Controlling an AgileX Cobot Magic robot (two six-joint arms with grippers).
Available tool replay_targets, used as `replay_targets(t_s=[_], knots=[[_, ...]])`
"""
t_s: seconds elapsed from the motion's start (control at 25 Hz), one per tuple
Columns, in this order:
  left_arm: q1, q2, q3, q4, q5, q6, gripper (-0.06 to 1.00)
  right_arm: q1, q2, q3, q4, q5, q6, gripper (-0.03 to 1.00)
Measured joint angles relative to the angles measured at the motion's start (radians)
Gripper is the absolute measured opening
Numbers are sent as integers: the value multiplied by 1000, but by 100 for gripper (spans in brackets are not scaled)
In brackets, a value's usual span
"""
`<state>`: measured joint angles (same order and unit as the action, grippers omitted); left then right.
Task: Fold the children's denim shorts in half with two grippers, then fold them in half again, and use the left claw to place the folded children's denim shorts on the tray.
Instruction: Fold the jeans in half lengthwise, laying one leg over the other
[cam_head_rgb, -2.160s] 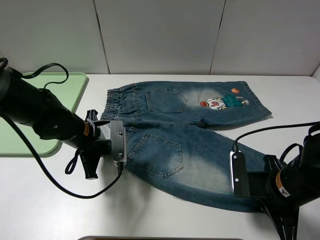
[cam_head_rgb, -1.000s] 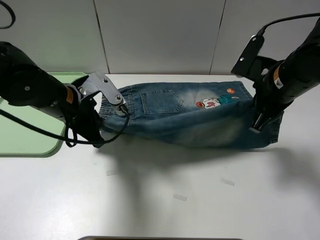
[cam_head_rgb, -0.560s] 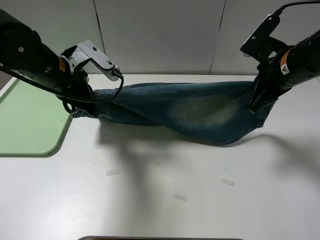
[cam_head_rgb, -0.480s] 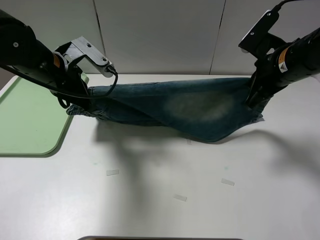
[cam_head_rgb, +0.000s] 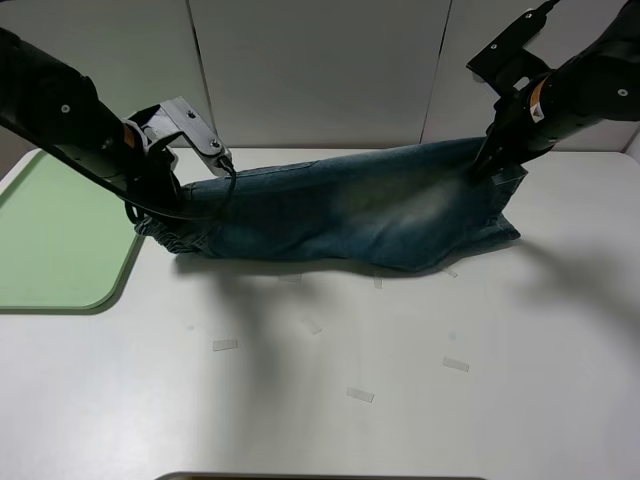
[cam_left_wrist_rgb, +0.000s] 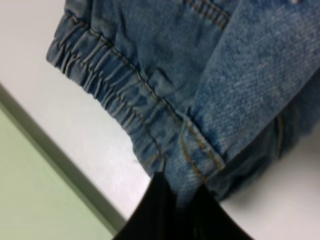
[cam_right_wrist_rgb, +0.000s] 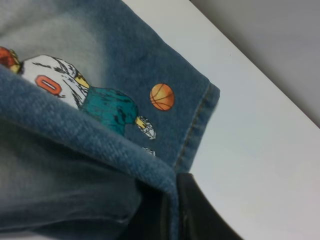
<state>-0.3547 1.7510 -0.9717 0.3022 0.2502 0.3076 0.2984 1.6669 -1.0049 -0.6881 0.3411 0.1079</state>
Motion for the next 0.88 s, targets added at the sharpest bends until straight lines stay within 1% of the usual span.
replay_targets(t_s=[0.16, 0.24, 0.36, 0.48, 0.72, 0.8, 0.84, 0.88], knots=[[3, 45, -62, 41, -11, 0, 2, -7, 44, -33, -26, 19, 0, -3], [3, 64, -89, 79, -19, 0, 2, -18, 51, -37, -36, 17, 0, -3], [3, 86, -114, 150, -39, 0, 2, -42, 52, -38, -38, -11, 0, -3], [3, 97, -114, 215, -84, 0, 2, -72, 52, -38, -39, -53, 0, -3], [13, 98, -114, 242, -173, 0, 3, -103, 52, -40, -52, -122, 23, -3], [22, 98, -114, 246, -182, 0, 8, -104, 52, -40, -58, -146, 24, 1], [28, 98, -114, 248, -178, 0, 12, -107, 52, -41, -63, -148, 26, 7], [34, 98, -114, 252, -168, 0, 20, -111, 52, -41, -67, -152, 26, 16]])
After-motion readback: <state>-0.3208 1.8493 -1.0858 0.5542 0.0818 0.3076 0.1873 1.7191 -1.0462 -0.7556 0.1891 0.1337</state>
